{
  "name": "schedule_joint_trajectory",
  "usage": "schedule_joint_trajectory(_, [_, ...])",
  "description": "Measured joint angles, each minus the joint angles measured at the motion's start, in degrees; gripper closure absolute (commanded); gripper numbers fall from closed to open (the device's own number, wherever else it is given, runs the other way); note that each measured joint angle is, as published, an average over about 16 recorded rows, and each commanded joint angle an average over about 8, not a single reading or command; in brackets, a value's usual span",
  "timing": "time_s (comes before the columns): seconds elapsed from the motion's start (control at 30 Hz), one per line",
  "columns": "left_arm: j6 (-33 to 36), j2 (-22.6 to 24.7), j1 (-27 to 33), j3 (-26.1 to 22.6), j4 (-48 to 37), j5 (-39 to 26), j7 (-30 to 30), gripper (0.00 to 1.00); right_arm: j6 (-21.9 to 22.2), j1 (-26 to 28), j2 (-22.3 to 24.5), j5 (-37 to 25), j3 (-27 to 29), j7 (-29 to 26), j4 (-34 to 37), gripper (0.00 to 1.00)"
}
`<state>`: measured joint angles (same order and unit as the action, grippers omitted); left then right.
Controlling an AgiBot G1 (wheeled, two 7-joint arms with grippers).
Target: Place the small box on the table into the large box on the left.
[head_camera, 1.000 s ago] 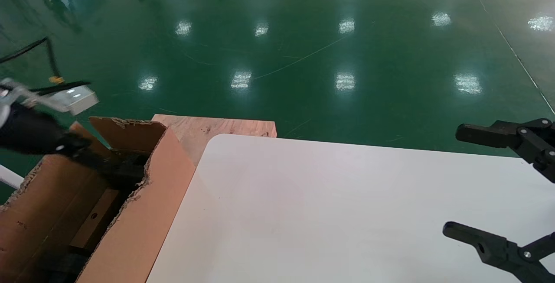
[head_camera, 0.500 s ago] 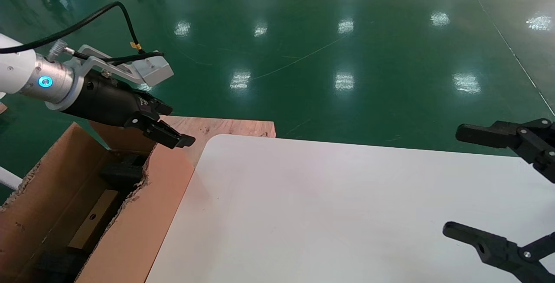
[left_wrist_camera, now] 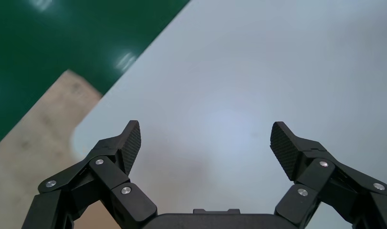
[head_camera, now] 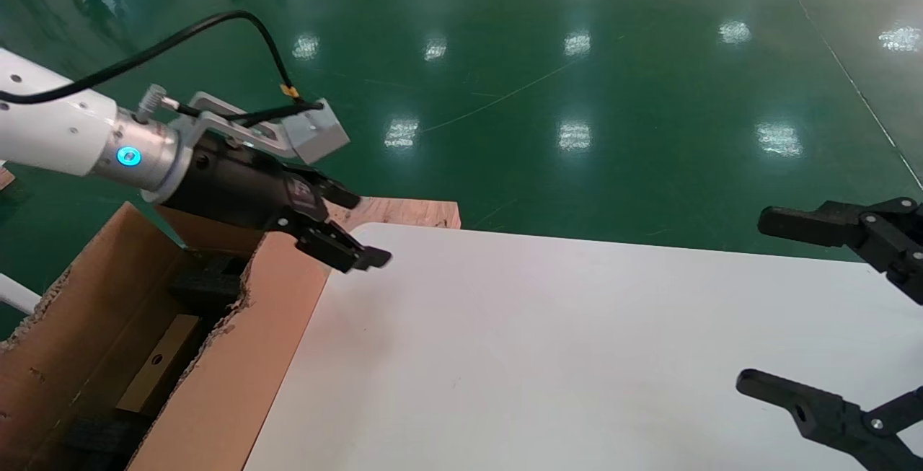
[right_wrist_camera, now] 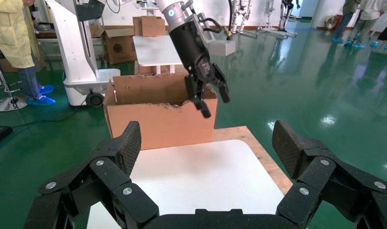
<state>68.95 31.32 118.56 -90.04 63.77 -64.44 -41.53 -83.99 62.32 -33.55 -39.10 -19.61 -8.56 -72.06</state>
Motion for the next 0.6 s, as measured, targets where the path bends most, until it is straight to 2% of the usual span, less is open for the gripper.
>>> schedule_joint_trajectory(0.6, [6.2, 1.4, -21.2, 27.5, 3.6, 8.4, 11.4, 0.0, 0.0, 0.0, 0.0, 0.0, 0.0, 0.0, 0.0, 0.0])
